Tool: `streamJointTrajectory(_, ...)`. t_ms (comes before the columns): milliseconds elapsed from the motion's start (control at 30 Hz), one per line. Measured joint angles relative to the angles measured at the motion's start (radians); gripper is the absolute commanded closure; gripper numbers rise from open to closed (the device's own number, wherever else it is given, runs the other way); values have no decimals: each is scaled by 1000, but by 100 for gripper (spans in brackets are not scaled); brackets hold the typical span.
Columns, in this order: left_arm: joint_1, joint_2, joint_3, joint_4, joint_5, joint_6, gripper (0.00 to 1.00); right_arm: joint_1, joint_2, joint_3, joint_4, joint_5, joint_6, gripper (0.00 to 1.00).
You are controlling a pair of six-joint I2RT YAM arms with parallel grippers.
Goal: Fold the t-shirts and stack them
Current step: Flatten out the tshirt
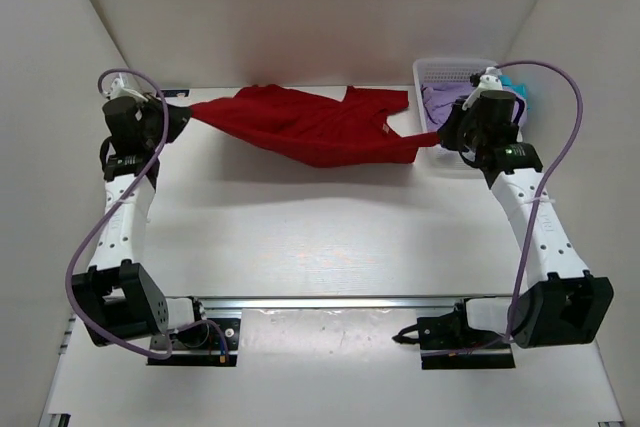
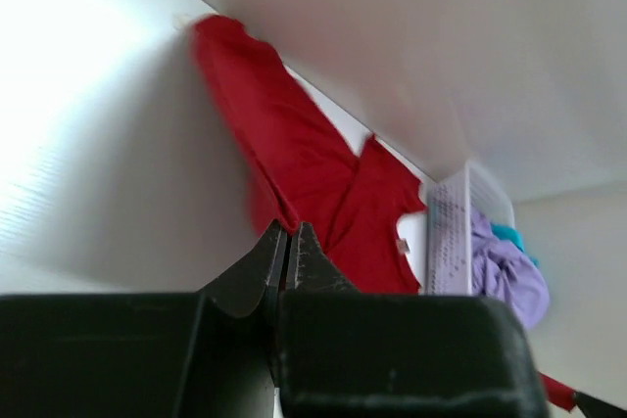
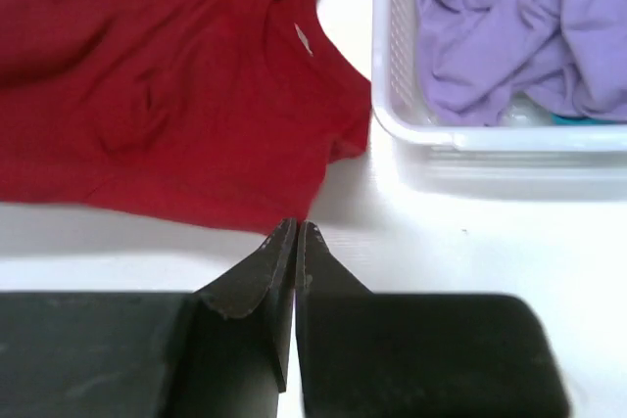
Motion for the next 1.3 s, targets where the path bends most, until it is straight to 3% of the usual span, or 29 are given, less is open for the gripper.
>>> streamJointTrajectory(67,-14,0,8,-1,20,-13,100,40,-1,59,-83,55,-16,100)
streamJointTrajectory(133,-31,-2,66,-23,31,-15,100,143,5,233,-152,141,-53,100)
streamJointTrajectory(300,-34,-45,327,-73,63,-18,100,641,101,885,-156,490,-247,100)
streamJointTrajectory(400,-1,-86,515,-80,77,-23,100,790,139,1136,-84,632,-390,100)
streamJointTrajectory(567,17,-134,728,-81,82,-28,100,791,121,1191,70,804,-562,100)
streamJointTrajectory(767,-4,-129,737,-86,68,-17,100,753,210,1192,220,816,-689,100)
streamJointTrajectory(1100,-80,73,439,-89,-54,61,100,323,594,1138,63,427,-442,100)
streamJointTrajectory(1300,-98,312,483,-128,-83,86,100,201,809,1181,-27,282,-317,100)
